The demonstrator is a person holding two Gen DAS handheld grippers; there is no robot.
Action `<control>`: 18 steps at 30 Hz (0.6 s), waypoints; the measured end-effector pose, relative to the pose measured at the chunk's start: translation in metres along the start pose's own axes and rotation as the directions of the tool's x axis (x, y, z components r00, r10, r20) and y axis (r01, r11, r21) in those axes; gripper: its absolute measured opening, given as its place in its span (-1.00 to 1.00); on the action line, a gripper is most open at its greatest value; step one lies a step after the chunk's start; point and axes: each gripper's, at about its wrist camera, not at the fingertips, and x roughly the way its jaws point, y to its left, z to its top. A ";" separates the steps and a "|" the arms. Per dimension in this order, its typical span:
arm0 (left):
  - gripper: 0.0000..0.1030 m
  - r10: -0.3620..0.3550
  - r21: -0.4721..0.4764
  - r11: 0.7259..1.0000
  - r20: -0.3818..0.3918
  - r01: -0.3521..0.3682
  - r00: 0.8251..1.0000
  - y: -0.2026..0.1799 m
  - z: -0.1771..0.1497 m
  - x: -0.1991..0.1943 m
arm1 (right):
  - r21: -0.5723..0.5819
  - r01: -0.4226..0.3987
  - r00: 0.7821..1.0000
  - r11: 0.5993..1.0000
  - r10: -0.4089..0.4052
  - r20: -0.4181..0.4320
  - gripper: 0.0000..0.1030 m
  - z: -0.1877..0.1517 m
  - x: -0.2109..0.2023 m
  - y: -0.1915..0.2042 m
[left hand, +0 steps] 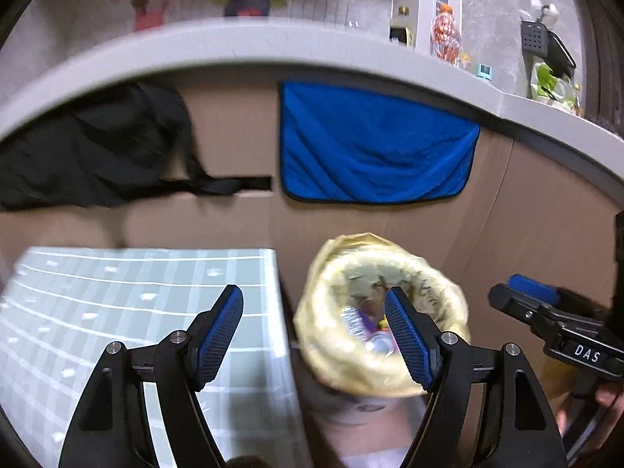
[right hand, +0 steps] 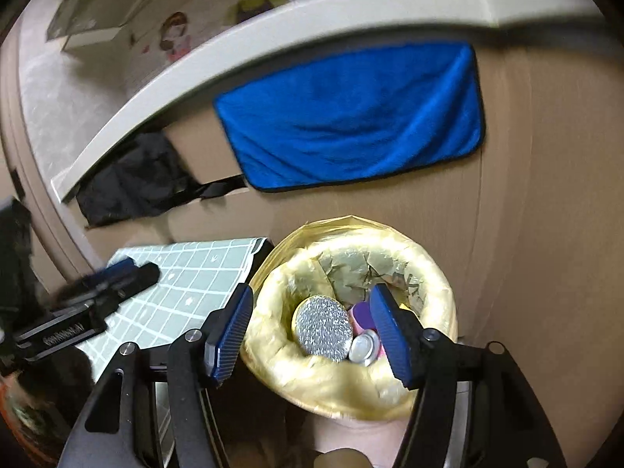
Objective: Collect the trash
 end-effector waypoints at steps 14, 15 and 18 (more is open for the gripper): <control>0.46 0.105 -0.024 0.994 0.024 -0.105 0.994 0.014 -0.065 -0.146 | -0.152 0.000 0.997 0.988 0.012 0.076 0.16 -0.072 -0.121 0.100; 0.46 0.105 -0.027 0.994 0.034 -0.104 0.994 0.014 -0.069 -0.154 | -0.164 -0.002 0.996 0.986 0.016 0.084 0.16 -0.075 -0.126 0.104; 0.46 0.113 -0.038 0.993 0.070 -0.111 0.991 0.013 -0.076 -0.176 | -0.180 -0.008 0.994 0.984 0.027 0.106 0.16 -0.084 -0.139 0.116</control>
